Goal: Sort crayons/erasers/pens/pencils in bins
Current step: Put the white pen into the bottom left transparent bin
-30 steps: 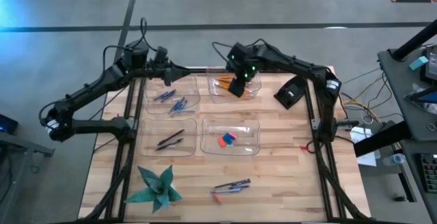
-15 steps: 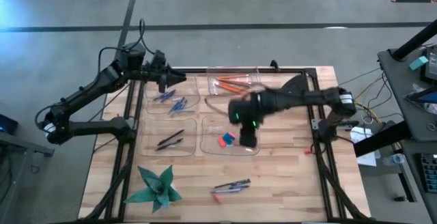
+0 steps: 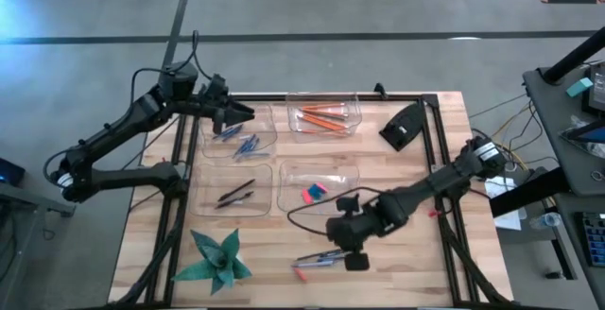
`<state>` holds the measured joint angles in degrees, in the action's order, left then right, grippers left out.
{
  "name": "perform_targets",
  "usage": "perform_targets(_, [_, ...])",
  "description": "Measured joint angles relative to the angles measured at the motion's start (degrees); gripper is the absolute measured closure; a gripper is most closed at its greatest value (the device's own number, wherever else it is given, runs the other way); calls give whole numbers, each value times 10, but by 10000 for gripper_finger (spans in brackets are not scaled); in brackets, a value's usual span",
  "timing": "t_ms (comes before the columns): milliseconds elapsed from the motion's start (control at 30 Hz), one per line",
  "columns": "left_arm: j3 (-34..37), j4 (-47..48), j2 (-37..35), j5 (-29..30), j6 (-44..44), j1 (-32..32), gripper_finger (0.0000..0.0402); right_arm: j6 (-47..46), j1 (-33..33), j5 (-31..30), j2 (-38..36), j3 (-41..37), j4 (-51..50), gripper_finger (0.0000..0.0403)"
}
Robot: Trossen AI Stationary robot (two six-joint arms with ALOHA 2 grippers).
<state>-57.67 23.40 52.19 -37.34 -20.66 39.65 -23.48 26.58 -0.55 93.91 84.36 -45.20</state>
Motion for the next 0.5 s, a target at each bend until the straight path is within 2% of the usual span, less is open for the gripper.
perform_targets(167, [0,-1,-38,-1,-42,-13,269,-69,35,-12,0,-39,81,312])
perform_targets(367, [0,-1,-87,0,-69,-25,269,-100,61,-13,0,-96,223,310])
perform_targets(500, [0,-2,-112,0,-90,-31,269,-102,63,-65,0,-134,258,310])
